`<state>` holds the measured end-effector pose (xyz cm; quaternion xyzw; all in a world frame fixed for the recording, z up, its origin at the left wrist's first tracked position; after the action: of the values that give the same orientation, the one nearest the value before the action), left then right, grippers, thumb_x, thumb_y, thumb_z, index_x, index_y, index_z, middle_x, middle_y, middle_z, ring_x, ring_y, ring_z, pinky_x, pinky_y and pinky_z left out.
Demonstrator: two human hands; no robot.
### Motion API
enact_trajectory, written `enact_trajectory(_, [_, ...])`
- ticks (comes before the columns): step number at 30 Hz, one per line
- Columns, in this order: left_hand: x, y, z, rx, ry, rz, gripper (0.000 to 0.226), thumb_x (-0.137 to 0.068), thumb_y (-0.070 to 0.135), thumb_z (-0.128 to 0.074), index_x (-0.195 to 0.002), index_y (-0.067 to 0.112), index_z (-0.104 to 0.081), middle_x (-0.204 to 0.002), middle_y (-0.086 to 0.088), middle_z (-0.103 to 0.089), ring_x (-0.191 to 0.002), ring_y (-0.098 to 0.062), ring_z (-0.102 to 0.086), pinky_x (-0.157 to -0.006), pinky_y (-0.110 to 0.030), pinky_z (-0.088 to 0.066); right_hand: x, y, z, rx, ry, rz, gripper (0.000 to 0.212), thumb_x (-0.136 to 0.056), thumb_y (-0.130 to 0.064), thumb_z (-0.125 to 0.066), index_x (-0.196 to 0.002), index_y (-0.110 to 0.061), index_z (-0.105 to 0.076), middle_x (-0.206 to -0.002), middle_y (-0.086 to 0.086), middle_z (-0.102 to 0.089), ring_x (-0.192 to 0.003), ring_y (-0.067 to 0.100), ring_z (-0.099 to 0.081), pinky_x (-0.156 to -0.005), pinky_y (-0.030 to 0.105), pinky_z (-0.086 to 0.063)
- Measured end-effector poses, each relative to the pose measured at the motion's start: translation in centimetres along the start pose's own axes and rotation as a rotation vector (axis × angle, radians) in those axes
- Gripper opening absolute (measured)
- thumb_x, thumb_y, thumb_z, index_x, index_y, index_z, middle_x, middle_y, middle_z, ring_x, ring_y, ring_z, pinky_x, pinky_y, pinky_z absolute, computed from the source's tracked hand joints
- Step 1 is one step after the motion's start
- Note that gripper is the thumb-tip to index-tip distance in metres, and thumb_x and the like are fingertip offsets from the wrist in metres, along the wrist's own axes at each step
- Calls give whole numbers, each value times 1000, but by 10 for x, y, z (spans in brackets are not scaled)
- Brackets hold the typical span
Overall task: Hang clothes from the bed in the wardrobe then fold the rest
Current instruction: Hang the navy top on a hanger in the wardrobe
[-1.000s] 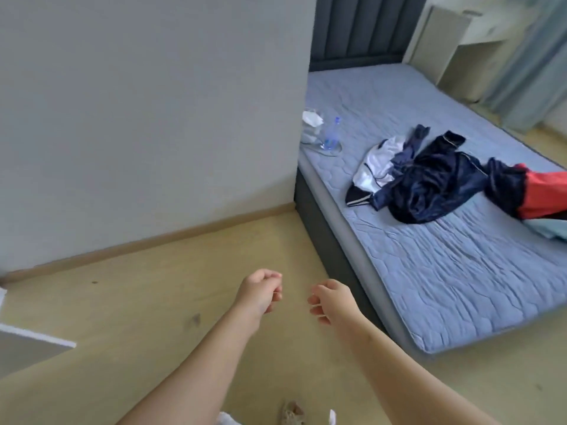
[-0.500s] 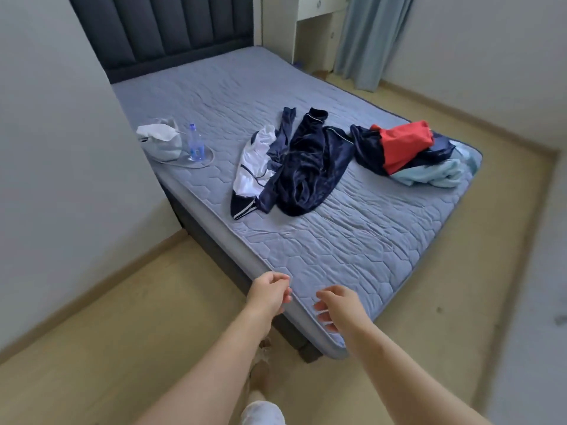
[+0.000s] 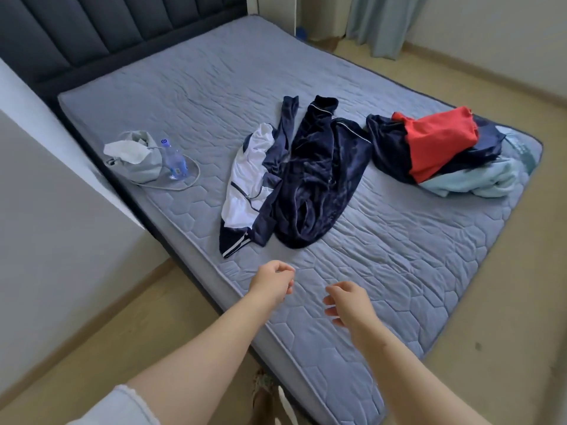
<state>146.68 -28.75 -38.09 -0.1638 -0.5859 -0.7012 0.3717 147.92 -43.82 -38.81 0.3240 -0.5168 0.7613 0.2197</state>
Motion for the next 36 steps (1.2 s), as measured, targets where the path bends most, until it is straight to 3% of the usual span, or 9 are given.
enact_trajectory(7, [-88, 23, -37, -30, 88, 12, 20, -92, 10, -46, -77, 21, -55, -69, 4, -56, -56, -8, -52, -43, -13, -39, -97, -23, 30, 64, -75, 14, 16, -93, -12, -44, -79, -13, -52, -78, 5, -57, -63, 16, -52, -54, 24, -40])
enact_trajectory(17, [-230, -24, -84, -238, 200, 51, 21, -88, 10, -50, -74, 25, -55, -79, 1, -59, -65, -17, -57, -62, -24, -43, -254, -10, 26, 195, -199, -15, 14, -90, -11, -41, -78, -10, -47, -78, 7, -54, -67, 22, -47, -58, 28, -36])
enact_trajectory(20, [-275, -37, -103, -409, 255, -38, 20, -87, 10, -50, -100, 22, -58, -110, -4, -53, -85, -17, -51, -74, -22, -37, -291, -2, 21, 192, -204, -1, 13, -90, -11, -40, -80, -11, -49, -78, 5, -54, -68, 21, -47, -56, 27, -36])
enact_trajectory(23, [-313, -43, -126, -696, 244, -137, 49, -87, 12, -49, -132, 31, -40, -143, -3, -23, -114, -22, -38, -87, -27, -32, -320, 12, 22, 178, -201, -2, 15, -90, -12, -41, -80, -14, -52, -76, 2, -55, -64, 17, -49, -51, 23, -38])
enact_trajectory(25, [-336, -44, -136, -910, 222, -103, 58, -87, 16, -49, -137, 35, -27, -152, -1, -3, -129, -27, -23, -92, -34, -33, -334, 24, 22, 127, -191, 15, 15, -92, -13, -43, -80, -16, -53, -75, 1, -56, -63, 16, -49, -51, 22, -38])
enact_trajectory(28, [-360, -50, -134, -1082, 203, 17, 43, -91, 23, -48, -132, 31, -37, -154, -1, 1, -135, -27, -16, -97, -37, -31, -341, 43, 18, 35, -184, 39, 16, -94, -15, -48, -80, -18, -55, -73, -1, -58, -60, 12, -52, -51, 18, -40])
enact_trajectory(30, [-365, -58, -127, -1129, 210, 19, 30, -94, 30, -48, -123, 24, -48, -149, -4, -15, -130, -26, -26, -95, -36, -32, -342, 55, 16, 21, -164, 30, 17, -93, -12, -47, -80, -18, -56, -73, -1, -59, -61, 12, -53, -55, 20, -40])
enact_trajectory(33, [-351, -68, -123, -1038, 157, -113, 28, -94, 39, -47, -101, 12, -52, -132, -6, -35, -110, -29, -46, -81, -34, -38, -333, 64, 16, 0, -122, -7, 20, -93, -8, -45, -80, -18, -56, -73, 1, -58, -61, 13, -52, -56, 21, -40])
enact_trajectory(36, [-321, -63, -118, -909, 144, -261, 32, -92, 43, -48, -78, 14, -44, -106, 0, -46, -92, -24, -52, -63, -30, -31, -307, 58, 10, -14, -176, -28, 17, -95, -13, -46, -84, -20, -56, -79, 0, -58, -61, 10, -52, -52, 17, -41])
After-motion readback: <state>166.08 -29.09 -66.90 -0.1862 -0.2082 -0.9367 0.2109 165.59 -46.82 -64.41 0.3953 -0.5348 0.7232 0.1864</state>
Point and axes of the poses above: each hand's wrist, its own x-axis away from the middle knuckle, its own z-axis out of the back of the hand, y = z × x, the point moved 3 cm from there along -x, towards the middle knuckle
